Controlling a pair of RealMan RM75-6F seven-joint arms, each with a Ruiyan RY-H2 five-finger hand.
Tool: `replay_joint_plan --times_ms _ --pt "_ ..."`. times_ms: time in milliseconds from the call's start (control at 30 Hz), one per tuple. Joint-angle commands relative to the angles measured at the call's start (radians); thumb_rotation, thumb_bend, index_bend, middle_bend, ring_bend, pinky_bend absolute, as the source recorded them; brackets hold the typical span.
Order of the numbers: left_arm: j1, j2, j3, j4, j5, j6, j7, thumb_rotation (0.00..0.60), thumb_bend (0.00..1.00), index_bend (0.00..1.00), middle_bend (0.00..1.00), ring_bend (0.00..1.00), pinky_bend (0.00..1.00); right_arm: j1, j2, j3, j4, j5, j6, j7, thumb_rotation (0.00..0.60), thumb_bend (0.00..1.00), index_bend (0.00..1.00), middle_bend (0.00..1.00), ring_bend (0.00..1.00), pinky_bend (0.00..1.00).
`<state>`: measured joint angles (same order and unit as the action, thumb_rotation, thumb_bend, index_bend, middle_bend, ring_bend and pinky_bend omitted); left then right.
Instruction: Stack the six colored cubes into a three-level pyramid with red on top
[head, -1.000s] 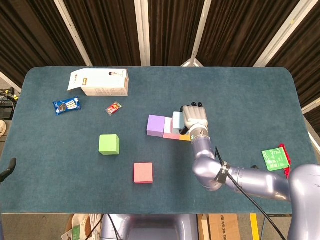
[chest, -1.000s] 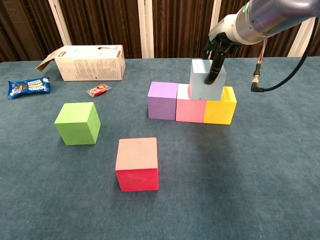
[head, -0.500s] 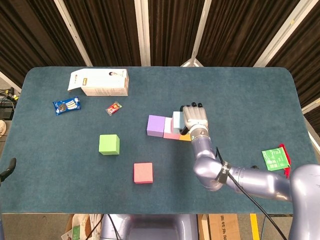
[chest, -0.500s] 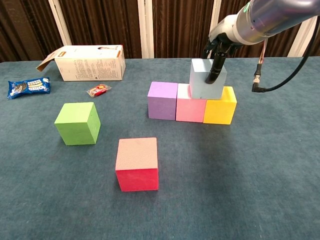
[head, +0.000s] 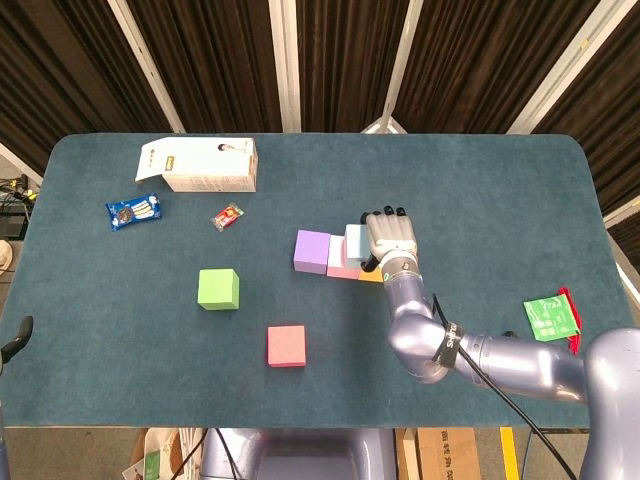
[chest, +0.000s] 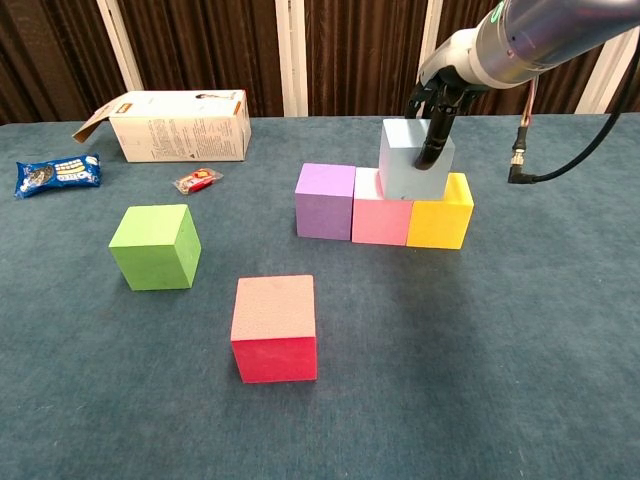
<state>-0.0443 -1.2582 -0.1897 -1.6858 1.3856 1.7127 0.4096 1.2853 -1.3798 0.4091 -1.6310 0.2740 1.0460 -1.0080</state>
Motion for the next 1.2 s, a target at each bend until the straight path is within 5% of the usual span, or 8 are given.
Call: replay_joint_plan --times_ms 33,300,533,833,1033,1200 --pt "0.000 0.000 0.000 0.000 0.000 0.000 0.000 0.600 0.34 0.04 0.00 0.00 0.00 0.001 0.001 -0.001 -0.002 -0.001 0.002 0.001 0.600 0.30 0.20 0.19 0.02 0.00" --pt "0.001 0.000 -0.001 0.000 0.001 0.003 -0.002 0.600 0.33 0.04 0.00 0.00 0.00 0.002 0.001 -0.001 -0.008 -0.010 0.006 0.013 0.600 0.30 0.16 0.17 0.01 0.00" --pt "0.000 0.001 -0.004 0.005 -0.001 0.003 -0.008 0.600 0.33 0.03 0.00 0.00 0.00 -0.007 0.022 0.008 -0.038 -0.010 -0.007 0.031 0.600 0.30 0.00 0.00 0.00 0.00" --pt "-0.004 0.001 0.001 0.015 0.007 -0.007 -0.018 0.600 0.33 0.00 0.00 0.00 0.00 -0.067 0.168 0.018 -0.217 -0.005 -0.039 0.068 0.600 0.17 0.00 0.00 0.00 0.00" --pt "-0.013 0.013 0.013 0.019 0.025 -0.036 -0.068 0.600 0.32 0.00 0.00 0.00 0.00 -0.216 0.328 -0.007 -0.411 -0.215 0.026 0.187 0.600 0.17 0.00 0.00 0.00 0.00" --pt "-0.024 0.042 0.040 0.017 0.067 -0.077 -0.159 0.600 0.31 0.00 0.00 0.00 0.00 -0.454 0.467 -0.086 -0.526 -0.535 0.081 0.376 0.600 0.17 0.00 0.00 0.00 0.00"
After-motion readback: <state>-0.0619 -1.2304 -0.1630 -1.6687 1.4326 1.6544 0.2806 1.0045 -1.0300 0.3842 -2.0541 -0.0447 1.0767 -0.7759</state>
